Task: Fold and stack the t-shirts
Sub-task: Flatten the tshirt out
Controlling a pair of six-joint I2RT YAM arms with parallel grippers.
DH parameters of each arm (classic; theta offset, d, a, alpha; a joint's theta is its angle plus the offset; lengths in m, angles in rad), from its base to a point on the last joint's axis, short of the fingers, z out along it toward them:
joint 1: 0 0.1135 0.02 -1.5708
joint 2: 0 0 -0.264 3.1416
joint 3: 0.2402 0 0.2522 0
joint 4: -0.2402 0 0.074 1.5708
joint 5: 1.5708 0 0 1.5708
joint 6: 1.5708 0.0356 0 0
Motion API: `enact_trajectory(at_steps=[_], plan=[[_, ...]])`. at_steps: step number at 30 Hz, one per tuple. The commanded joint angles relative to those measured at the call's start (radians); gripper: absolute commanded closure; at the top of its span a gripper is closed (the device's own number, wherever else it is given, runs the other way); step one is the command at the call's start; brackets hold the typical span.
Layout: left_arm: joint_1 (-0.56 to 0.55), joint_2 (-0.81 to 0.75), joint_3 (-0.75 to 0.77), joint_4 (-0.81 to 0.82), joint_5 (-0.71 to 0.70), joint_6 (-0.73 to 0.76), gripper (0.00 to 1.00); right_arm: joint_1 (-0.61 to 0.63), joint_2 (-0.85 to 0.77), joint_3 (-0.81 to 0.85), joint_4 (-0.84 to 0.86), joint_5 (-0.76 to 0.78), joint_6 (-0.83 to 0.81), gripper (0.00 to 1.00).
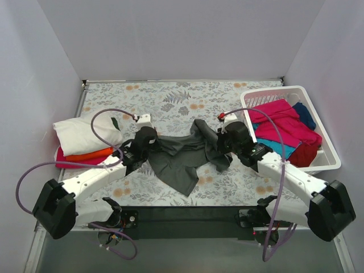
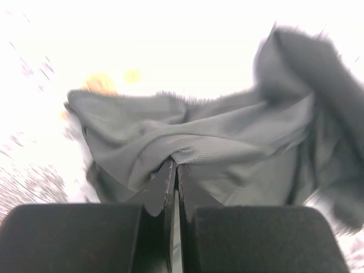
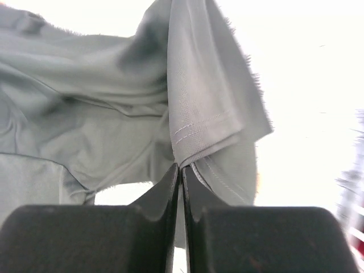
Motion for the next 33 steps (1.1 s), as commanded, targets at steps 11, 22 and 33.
enact_trajectory(at_steps=[11,22,33], plan=[[0.309,-0.021,0.117,0.008,0.078,0.105,1.0,0.009,-0.347,0.019,-0.324,0.154,-0.012,0.99],[0.32,0.059,0.117,0.071,0.162,0.053,0.35,0.01,-0.347,-0.068,-0.258,0.038,0.017,0.94],[-0.123,-0.068,-0.135,-0.066,0.033,-0.26,0.36,0.012,-0.303,-0.107,-0.208,0.009,0.02,0.61]])
